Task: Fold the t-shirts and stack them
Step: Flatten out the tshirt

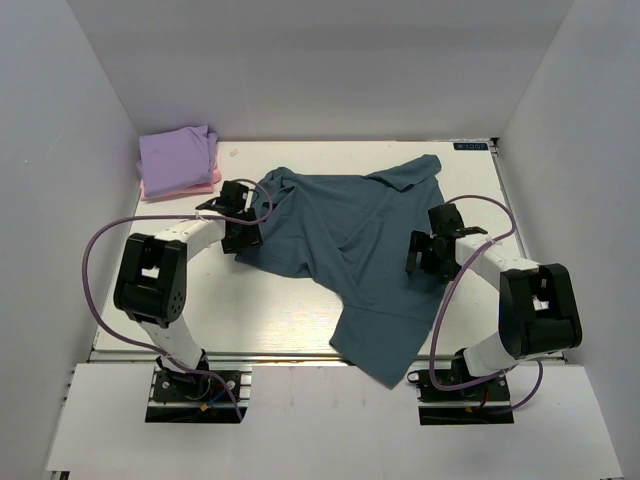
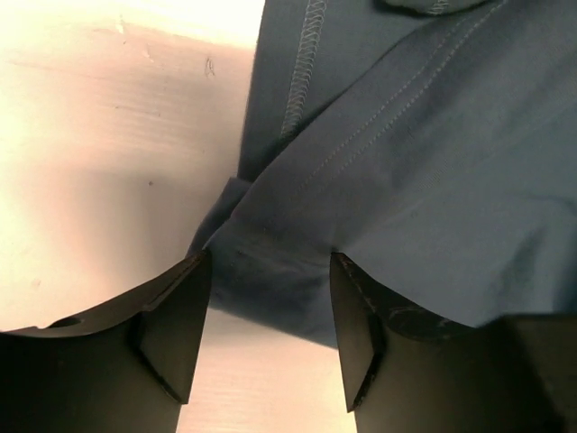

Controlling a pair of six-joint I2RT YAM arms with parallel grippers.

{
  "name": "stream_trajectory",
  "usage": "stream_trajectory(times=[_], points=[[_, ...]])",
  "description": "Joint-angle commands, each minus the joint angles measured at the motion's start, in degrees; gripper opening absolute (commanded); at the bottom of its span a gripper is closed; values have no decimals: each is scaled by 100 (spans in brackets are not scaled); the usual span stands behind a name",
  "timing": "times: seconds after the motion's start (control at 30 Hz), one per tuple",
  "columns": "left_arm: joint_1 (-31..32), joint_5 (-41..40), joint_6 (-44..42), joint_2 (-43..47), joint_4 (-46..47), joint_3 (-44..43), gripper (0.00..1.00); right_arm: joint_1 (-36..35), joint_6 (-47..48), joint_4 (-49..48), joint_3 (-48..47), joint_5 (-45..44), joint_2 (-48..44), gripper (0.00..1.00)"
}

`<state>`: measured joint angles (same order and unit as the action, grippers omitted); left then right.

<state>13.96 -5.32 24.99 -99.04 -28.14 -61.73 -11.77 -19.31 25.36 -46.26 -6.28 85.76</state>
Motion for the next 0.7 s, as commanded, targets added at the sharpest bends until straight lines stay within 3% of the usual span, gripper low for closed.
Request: stream_trajectory(times=[0.0,0.17,0.27,0.4,0.5,0.53,0.67], points=[[-95,269,49,8,308,-23,65,-27,-2,21,56,-66,-182,90],[-156,-74,49,-158,169,-75,59,-10,-11,47,64,-110,-191,90],[-156,74,49,-159,238,-76,48,-18,-29,30,64,-101,-182,90],[-156,365,-99,-97,450,-23,32,-27,-29,56,47,-119,-191,90],[-156,418,-100,-97,450,-23,14,-10,-29,56,64,-136,-217,90],[-156,418,-100,-97,389,-23,0,-1,-46,65,73,-128,-217,90],[-156,418,-152,25,388,-23,0,-10,-55,100,82,-145,-270,90]])
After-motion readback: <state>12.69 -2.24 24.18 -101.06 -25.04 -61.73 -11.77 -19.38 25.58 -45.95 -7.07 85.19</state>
